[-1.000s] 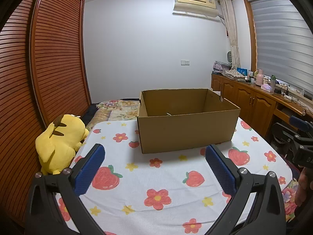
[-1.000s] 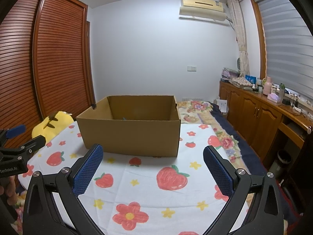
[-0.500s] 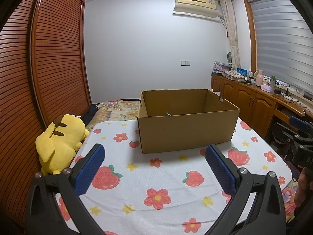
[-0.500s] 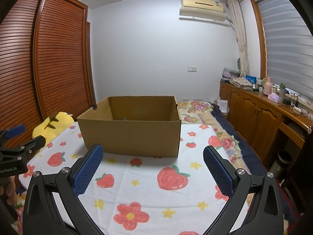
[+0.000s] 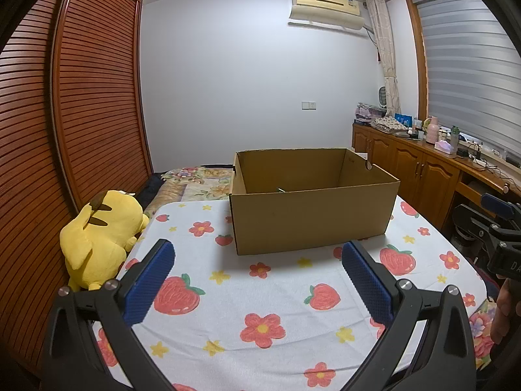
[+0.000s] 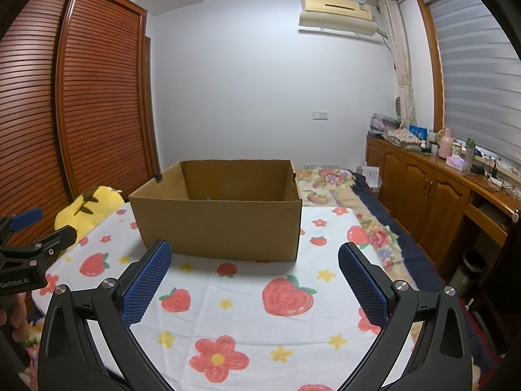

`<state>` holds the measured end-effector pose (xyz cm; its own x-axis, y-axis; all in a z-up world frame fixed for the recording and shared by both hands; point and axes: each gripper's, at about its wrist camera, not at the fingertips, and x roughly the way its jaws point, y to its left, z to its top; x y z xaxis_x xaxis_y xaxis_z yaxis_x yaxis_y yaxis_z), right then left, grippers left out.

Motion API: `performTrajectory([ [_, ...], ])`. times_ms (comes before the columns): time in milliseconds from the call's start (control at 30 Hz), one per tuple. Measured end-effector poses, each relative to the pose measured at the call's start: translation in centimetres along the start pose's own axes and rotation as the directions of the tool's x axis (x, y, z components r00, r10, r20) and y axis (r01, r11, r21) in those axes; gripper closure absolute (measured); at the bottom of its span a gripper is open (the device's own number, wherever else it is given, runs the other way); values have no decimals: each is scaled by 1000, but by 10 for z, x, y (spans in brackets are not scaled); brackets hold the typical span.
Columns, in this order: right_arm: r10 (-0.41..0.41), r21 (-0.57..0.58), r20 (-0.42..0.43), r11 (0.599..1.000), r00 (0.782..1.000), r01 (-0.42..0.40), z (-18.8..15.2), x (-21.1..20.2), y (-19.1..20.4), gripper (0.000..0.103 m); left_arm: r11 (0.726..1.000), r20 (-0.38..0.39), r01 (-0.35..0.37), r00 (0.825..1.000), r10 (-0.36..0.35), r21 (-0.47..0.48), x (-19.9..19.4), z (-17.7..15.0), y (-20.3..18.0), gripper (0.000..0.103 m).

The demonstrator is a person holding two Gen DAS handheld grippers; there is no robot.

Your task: Organize snacks

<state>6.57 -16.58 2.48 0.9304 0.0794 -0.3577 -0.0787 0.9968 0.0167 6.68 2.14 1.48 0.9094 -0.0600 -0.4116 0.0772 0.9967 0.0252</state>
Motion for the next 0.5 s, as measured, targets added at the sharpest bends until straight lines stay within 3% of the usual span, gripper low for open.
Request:
performTrajectory([
  [500,1,-1,0,1000,1000,-1,0,0,0,0,1000,1,-2,1000,2,1,-1,0,0,0],
])
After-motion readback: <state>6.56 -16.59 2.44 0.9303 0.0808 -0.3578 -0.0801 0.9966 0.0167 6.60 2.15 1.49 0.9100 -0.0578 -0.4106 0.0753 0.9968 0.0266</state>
